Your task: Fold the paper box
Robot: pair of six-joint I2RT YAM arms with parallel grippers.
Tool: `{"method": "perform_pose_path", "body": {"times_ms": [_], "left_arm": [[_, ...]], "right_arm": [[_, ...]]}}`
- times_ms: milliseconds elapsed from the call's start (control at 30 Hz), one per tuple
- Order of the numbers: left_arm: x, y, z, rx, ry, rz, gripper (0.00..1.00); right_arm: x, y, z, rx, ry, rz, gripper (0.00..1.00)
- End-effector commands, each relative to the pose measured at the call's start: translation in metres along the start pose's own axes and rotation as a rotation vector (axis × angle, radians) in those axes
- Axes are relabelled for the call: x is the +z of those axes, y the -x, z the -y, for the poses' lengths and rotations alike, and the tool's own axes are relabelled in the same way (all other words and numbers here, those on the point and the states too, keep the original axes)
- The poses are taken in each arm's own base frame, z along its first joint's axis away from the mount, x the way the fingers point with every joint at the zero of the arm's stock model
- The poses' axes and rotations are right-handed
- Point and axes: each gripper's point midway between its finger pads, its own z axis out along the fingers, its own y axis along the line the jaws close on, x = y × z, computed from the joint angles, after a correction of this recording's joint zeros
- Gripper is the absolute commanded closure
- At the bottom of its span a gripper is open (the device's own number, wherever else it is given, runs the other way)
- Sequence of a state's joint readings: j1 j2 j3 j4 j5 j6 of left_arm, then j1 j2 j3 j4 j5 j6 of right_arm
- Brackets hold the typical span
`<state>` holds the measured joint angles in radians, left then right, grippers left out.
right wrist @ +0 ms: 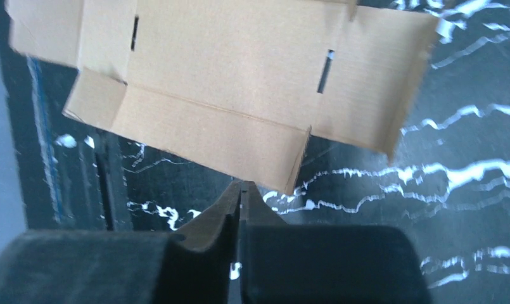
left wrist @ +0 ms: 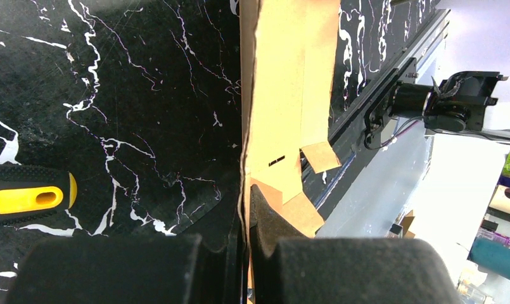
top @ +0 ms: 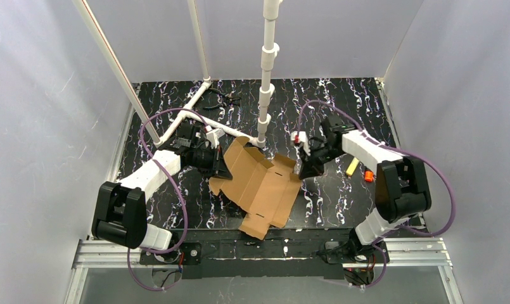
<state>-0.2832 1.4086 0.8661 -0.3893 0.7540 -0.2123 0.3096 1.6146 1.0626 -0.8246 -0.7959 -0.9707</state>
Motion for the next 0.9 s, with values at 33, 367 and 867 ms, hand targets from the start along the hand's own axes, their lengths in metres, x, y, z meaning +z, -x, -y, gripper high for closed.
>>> {"method": "perform_pose_path", "body": {"times_ms": [33,367,867], "left_arm": [[-0.01,0.009,0.018,0.052,-0.06,0.039,1.0],[-0.011,0.011,0.023,0.056,-0.08,0.051,1.0],[-0.019,0.034,0.039,0.086,-0.103,0.08,1.0]], "right_arm": [[-0.025,0.025,0.024,0.092,-0.147,0.145,0.65],[-0.049,0.025,0.047,0.175,-0.252,0.185,0.58],[-0.124,-0.003,0.059,0.199,-0.442,0.269,0.26]]}}
